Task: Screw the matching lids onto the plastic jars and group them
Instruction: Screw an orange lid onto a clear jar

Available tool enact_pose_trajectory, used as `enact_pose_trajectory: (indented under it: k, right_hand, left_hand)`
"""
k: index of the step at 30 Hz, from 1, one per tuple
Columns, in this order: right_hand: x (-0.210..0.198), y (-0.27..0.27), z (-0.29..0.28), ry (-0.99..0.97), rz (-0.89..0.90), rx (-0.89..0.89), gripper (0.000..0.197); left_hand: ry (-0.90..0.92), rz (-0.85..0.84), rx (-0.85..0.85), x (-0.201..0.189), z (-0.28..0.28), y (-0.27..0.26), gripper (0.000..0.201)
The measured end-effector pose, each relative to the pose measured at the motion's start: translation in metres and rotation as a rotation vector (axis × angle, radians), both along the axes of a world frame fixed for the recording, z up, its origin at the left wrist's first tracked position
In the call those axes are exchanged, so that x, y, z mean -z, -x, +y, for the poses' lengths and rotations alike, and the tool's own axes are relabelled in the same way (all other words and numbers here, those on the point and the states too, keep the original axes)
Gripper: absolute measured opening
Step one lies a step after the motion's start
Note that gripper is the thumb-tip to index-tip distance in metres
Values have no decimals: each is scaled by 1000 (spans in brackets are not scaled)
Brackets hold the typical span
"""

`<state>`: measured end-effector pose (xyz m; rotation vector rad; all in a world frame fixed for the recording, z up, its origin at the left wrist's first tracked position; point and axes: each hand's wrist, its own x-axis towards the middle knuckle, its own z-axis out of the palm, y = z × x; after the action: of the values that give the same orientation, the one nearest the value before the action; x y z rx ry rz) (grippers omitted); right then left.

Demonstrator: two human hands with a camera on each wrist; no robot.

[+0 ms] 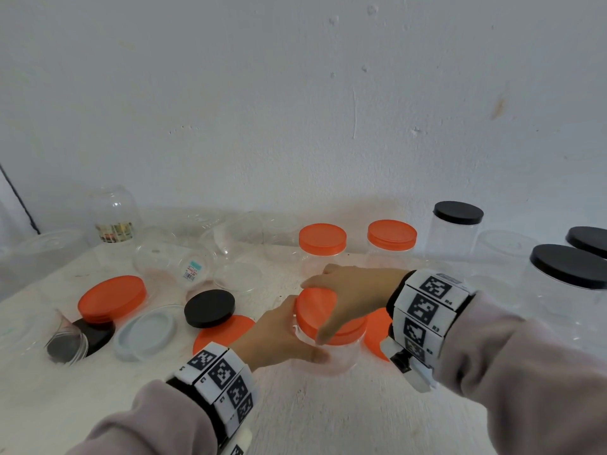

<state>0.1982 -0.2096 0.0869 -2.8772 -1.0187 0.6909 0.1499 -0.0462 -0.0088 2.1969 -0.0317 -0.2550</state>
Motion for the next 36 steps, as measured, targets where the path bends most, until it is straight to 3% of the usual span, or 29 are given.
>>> enact_pose_trajectory:
  k: [9, 15, 19, 23, 30, 36]
  right_hand:
    - [18, 4, 7, -5, -210, 79, 98]
    - [1, -2, 1, 59, 25, 26, 106]
    - [2, -4, 2, 70, -23, 15, 100]
    - [10, 1, 4, 87, -115, 86, 106]
    - [-5, 1, 1, 104, 13, -10, 99]
    - [5, 4, 5, 97, -79, 60, 100]
  left_hand:
    - [-46, -43, 17, -1, -2, 1, 98]
    - [-35, -37, 7, -2, -3, 1, 103]
    - [-23, -35, 0, -1, -3, 0, 102]
    - [-26, -44, 5, 0, -2, 1, 99]
    - [-9, -25, 13, -1, -2, 1, 105]
    - [1, -29, 16, 2, -1, 0, 103]
